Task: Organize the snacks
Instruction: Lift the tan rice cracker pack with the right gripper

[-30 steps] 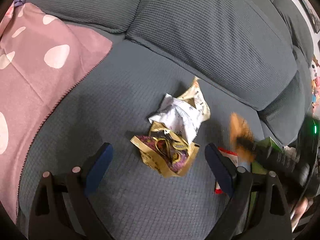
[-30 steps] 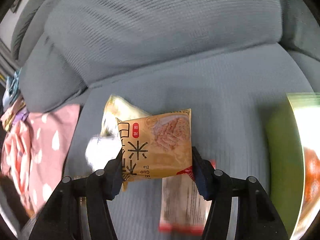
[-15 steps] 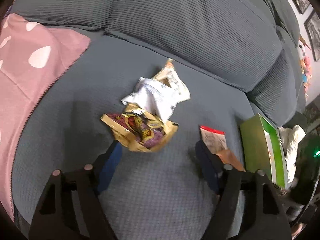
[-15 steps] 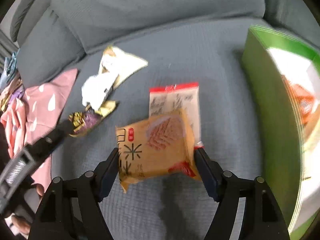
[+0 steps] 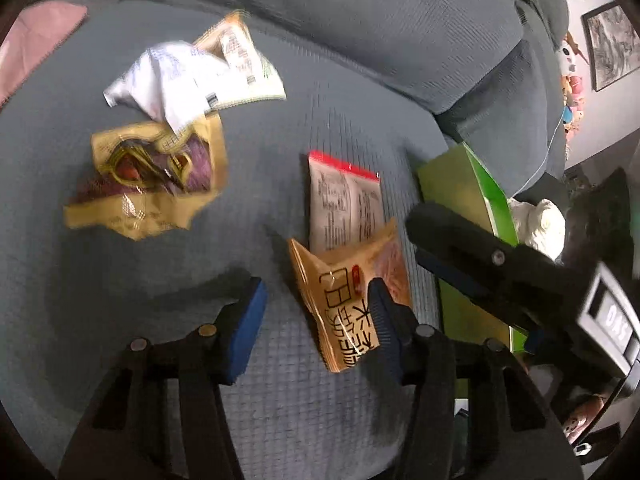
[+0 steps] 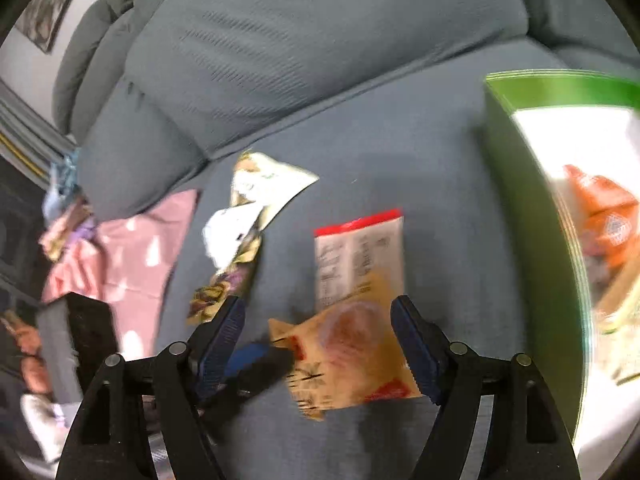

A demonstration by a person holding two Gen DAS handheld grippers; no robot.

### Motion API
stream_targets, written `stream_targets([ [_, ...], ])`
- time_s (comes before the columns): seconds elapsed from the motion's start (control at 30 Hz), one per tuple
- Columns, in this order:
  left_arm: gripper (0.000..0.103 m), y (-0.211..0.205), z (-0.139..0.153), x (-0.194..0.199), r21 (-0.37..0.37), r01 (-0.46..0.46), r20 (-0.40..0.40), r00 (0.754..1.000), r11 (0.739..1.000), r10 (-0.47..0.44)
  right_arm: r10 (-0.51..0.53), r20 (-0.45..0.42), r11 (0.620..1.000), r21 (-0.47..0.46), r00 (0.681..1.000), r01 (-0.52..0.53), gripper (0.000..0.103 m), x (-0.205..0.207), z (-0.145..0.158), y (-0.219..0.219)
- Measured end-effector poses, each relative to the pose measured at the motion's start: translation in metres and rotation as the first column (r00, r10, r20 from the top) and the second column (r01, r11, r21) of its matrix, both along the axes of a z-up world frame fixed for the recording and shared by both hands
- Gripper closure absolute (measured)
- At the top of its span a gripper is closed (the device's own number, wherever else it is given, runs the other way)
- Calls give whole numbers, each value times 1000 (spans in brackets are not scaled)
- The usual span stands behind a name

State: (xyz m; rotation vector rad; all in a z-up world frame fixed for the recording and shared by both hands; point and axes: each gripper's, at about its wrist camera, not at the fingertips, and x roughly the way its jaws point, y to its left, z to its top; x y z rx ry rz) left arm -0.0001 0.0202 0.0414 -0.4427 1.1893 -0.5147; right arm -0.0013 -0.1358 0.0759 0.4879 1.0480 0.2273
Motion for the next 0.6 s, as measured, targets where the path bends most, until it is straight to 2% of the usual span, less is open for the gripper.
stream_targets([
  [0.1,52,-3,-2,2,-9,5,-15,1000,1000,-5,-35,-13,995,-96,999,33,26,2,-2,0],
  [0.17,52,-3,-1,1,-14,10,-12,1000,1000,-10,-37,-38,992,-122,999,32,26,4,-8,-1],
  [0.23,55,-7,-3,2,-11,20,-17,1000,1000,-20,-24,-88,995,-96,996,16,26,8,-17,-3],
  [0.33,60,-19,-4,0,-17,52,2,999,999,-52,19,-150,1000,-3,988,-19,26,13,-33,-1],
  [0.47,64,-25,-1,-2,-3,61,32,998,998,-61,25,-134,997,-69,991,-34,26,10,-32,11],
  [0.6,68,-32,6,-7,13,76,84,993,997,-77,36,-125,998,-38,992,-41,29,6,-29,13],
])
